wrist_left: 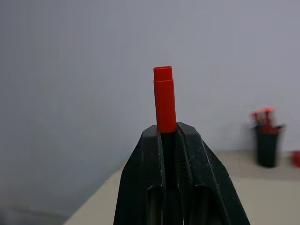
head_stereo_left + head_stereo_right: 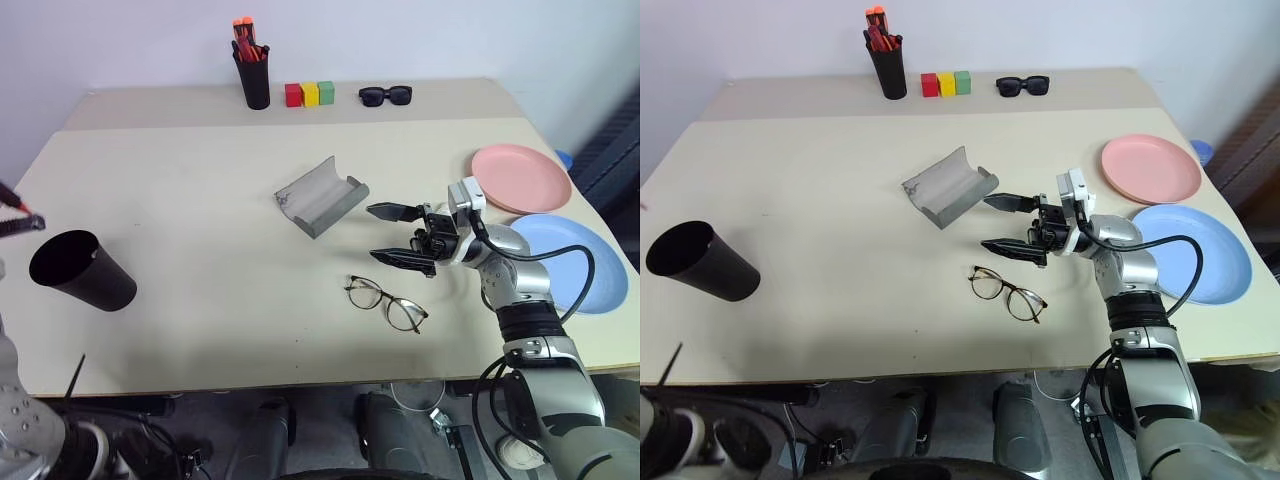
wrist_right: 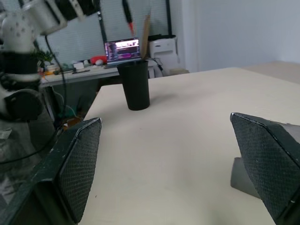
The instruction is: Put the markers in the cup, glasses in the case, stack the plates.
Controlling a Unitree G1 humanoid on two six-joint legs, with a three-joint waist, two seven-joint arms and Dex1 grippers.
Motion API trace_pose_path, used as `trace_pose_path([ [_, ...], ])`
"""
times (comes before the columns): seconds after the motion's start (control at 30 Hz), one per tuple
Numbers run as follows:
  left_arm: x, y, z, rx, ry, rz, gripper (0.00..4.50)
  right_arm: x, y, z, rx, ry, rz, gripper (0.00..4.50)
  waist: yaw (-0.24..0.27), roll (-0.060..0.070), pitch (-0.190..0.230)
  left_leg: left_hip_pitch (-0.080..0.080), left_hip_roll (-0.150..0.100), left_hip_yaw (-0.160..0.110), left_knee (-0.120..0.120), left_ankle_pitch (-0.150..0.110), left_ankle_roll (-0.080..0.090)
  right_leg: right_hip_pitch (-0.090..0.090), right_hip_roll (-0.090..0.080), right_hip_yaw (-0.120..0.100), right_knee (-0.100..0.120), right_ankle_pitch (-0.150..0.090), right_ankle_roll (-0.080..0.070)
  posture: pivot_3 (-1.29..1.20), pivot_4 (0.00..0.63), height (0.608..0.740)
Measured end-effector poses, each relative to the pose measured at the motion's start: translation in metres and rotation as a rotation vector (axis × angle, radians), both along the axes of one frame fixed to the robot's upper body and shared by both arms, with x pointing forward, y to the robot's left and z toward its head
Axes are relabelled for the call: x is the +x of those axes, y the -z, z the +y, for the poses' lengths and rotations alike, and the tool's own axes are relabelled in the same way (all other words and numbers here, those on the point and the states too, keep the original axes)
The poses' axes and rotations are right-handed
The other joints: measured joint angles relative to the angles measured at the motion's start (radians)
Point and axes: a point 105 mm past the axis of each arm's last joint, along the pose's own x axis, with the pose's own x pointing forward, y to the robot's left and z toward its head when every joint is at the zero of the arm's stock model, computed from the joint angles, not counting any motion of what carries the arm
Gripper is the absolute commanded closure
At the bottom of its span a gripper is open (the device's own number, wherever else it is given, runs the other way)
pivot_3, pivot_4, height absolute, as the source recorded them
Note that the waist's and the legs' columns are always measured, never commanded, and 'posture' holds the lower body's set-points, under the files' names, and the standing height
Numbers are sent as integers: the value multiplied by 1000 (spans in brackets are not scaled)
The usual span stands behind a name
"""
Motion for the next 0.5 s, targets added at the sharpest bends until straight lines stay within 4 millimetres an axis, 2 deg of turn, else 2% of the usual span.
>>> trace_pose_path([
  [0.1,-11,13,6,-27,-54,-6,4454,0,2,2,-12,-6,-10,0,4,0,0,1,1,-1,0,0,1,4,1,-2,-6,0,-1,0,150,740],
  [0.23,-18,22,5,-59,-60,-24,4454,0,3,4,-13,-5,-21,0,12,0,0,1,1,0,0,-1,2,5,1,-1,-8,1,-1,0,150,740],
  [0.5,-13,31,-1,-131,-57,-36,4454,1,-6,6,73,17,-109,0,21,0,0,1,1,0,0,-1,2,6,1,-2,-8,1,-1,0,150,740],
])
